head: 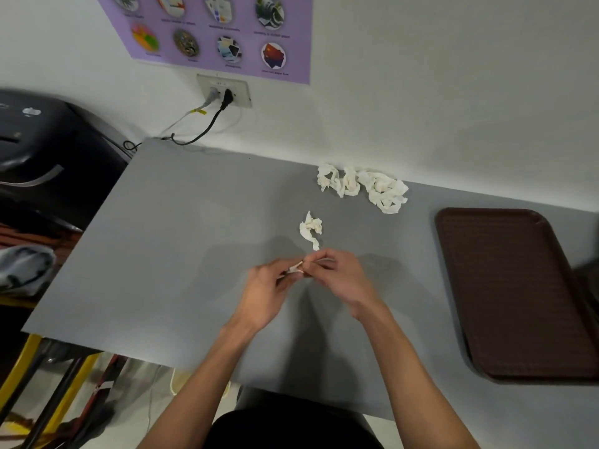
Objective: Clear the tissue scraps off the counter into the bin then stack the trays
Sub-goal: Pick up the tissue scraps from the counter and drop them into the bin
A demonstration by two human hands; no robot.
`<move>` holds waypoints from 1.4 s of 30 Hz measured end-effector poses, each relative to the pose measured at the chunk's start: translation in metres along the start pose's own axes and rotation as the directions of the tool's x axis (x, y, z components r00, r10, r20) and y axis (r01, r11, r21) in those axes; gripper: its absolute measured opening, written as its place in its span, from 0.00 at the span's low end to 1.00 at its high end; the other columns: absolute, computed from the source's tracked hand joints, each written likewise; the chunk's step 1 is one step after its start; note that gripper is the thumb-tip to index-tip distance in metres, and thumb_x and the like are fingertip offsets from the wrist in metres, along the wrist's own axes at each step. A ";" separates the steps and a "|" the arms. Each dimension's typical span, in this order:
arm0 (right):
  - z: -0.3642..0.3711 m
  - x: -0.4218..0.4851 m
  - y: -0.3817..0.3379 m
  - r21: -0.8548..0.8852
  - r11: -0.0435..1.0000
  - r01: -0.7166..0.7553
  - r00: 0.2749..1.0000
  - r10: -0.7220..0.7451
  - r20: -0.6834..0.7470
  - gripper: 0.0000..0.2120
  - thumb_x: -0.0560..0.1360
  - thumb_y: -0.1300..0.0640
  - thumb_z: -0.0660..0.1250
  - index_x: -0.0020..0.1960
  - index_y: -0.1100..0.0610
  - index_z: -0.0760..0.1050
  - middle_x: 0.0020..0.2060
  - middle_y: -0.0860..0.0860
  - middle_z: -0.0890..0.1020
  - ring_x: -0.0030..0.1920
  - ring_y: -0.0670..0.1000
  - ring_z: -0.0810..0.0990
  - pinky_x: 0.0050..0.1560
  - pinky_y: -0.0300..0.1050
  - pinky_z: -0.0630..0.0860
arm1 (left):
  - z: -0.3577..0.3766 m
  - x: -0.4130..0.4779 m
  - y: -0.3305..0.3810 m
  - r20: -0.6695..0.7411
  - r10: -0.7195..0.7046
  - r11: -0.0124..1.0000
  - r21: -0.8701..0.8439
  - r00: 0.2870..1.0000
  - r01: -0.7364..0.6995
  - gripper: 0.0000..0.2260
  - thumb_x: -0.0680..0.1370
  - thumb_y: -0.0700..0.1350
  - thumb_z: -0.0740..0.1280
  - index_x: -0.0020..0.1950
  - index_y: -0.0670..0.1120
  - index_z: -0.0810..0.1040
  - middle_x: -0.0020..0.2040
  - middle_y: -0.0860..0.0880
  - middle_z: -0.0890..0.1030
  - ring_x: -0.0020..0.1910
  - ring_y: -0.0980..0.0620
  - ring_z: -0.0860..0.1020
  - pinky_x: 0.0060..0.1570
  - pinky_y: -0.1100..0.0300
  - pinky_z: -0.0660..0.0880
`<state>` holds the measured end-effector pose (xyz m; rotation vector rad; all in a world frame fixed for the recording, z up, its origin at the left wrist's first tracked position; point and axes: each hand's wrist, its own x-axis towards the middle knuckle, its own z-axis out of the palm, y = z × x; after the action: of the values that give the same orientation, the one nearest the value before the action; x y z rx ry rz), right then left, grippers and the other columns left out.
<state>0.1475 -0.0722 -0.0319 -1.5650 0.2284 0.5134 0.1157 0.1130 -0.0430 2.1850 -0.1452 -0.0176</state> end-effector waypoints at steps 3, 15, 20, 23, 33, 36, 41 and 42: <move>-0.009 0.046 -0.005 -0.454 0.881 0.135 0.979 -0.189 -0.076 0.02 0.76 0.57 0.75 0.48 0.52 0.85 0.44 0.48 0.89 0.46 0.48 0.88 0.58 0.51 0.82 | -0.007 -0.006 -0.015 -0.074 -0.141 0.990 0.016 0.987 0.142 0.07 0.80 0.46 0.73 0.57 0.51 0.87 0.55 0.57 0.87 0.52 0.61 0.85 0.55 0.64 0.79; 0.020 0.114 0.031 -0.985 -0.006 0.171 0.957 -0.236 0.168 0.12 0.83 0.66 0.61 0.63 0.66 0.78 0.58 0.64 0.83 0.60 0.65 0.83 0.58 0.57 0.77 | -0.053 -0.061 -0.040 -0.125 -0.305 0.950 0.020 0.944 0.310 0.06 0.79 0.49 0.74 0.56 0.53 0.87 0.48 0.57 0.88 0.48 0.59 0.85 0.53 0.58 0.80; 0.038 0.047 0.084 -0.954 0.285 0.088 0.926 -0.377 -0.027 0.11 0.84 0.61 0.62 0.61 0.58 0.81 0.56 0.58 0.84 0.52 0.61 0.84 0.51 0.49 0.77 | -0.082 -0.099 -0.061 -0.122 -0.390 0.921 -0.076 0.913 0.383 0.06 0.79 0.47 0.75 0.55 0.55 0.84 0.42 0.59 0.87 0.45 0.54 0.86 0.50 0.53 0.81; 0.063 0.012 0.093 -0.713 0.698 0.067 0.943 -0.278 -0.183 0.07 0.79 0.62 0.68 0.52 0.52 0.82 0.41 0.50 0.87 0.38 0.43 0.83 0.43 0.32 0.76 | -0.103 -0.128 -0.077 -0.130 -0.418 0.906 -0.129 0.899 0.402 0.05 0.79 0.47 0.74 0.54 0.54 0.83 0.41 0.57 0.87 0.44 0.55 0.86 0.52 0.50 0.82; 0.262 -0.132 0.140 0.036 0.998 0.046 0.972 -0.036 -0.233 0.08 0.76 0.63 0.77 0.55 0.61 0.85 0.44 0.55 0.89 0.43 0.50 0.87 0.49 0.42 0.82 | -0.207 -0.259 -0.156 -0.085 -0.385 0.917 -0.146 0.919 0.370 0.06 0.80 0.48 0.73 0.52 0.47 0.85 0.39 0.52 0.87 0.38 0.61 0.85 0.41 0.64 0.82; 0.317 -0.167 0.167 0.135 0.991 -0.019 0.976 0.048 -0.213 0.10 0.75 0.65 0.77 0.57 0.62 0.85 0.48 0.55 0.89 0.49 0.52 0.88 0.53 0.43 0.84 | -0.237 -0.304 -0.193 -0.032 -0.400 0.915 -0.081 0.916 0.396 0.09 0.81 0.52 0.71 0.54 0.48 0.84 0.37 0.53 0.85 0.36 0.61 0.83 0.36 0.70 0.77; 0.372 -0.196 0.224 0.079 0.980 -0.183 0.950 0.197 -0.244 0.11 0.74 0.63 0.79 0.55 0.56 0.85 0.47 0.51 0.89 0.51 0.52 0.88 0.52 0.43 0.83 | -0.260 -0.365 -0.250 -0.015 -0.444 0.895 0.034 0.896 0.445 0.13 0.82 0.58 0.65 0.47 0.49 0.81 0.36 0.53 0.82 0.36 0.60 0.81 0.36 0.70 0.74; 0.378 -0.197 0.237 0.085 0.975 -0.204 0.942 0.220 -0.254 0.11 0.74 0.63 0.79 0.55 0.56 0.85 0.47 0.52 0.89 0.52 0.54 0.88 0.55 0.47 0.84 | -0.259 -0.374 -0.260 -0.015 -0.450 0.891 0.050 0.893 0.450 0.14 0.82 0.58 0.65 0.46 0.50 0.80 0.35 0.54 0.82 0.35 0.60 0.80 0.35 0.70 0.73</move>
<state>-0.1997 0.2498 -0.1492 -1.5580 0.6151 0.4611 -0.2134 0.5137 -0.1202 2.2255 0.3723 -0.2759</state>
